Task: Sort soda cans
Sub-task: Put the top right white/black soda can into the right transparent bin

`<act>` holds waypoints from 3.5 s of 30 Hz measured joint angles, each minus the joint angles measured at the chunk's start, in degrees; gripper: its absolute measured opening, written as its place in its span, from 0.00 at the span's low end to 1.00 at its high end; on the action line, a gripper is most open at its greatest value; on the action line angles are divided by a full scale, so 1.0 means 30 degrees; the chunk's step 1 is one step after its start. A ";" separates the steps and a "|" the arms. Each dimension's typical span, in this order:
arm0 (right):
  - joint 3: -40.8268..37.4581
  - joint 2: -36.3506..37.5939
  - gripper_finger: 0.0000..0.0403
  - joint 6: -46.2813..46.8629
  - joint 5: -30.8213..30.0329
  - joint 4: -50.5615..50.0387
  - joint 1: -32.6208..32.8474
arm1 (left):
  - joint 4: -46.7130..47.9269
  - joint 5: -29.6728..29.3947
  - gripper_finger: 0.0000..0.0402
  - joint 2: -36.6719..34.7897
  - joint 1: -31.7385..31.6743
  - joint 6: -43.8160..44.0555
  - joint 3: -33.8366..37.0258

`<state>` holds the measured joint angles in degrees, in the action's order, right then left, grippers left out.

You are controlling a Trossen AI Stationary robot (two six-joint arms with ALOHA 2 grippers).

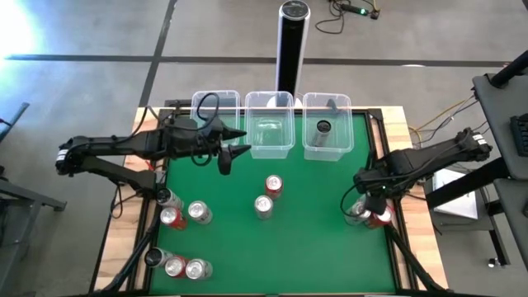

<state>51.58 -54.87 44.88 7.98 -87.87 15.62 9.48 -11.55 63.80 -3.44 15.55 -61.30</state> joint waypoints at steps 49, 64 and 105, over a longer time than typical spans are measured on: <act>1.5852 -0.6901 0.60 -1.0478 -0.5865 -0.0716 -1.1569 | -0.1827 0.0188 0.58 -0.1881 -0.0175 -0.2516 -0.3195; 1.4285 -0.5706 0.61 -1.6520 -0.3344 -0.0715 -1.6406 | 0.0922 -0.0531 0.58 -0.2296 -0.0175 -0.2623 -0.4306; 1.1515 -1.3608 0.65 -2.1811 -0.1441 0.1529 -1.8586 | 0.1697 -0.1507 0.58 -0.1642 -0.0175 -0.1355 -0.4284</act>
<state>86.13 -95.69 -20.56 3.66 -83.29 -40.14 14.57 -16.07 58.87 -3.97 11.49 -74.15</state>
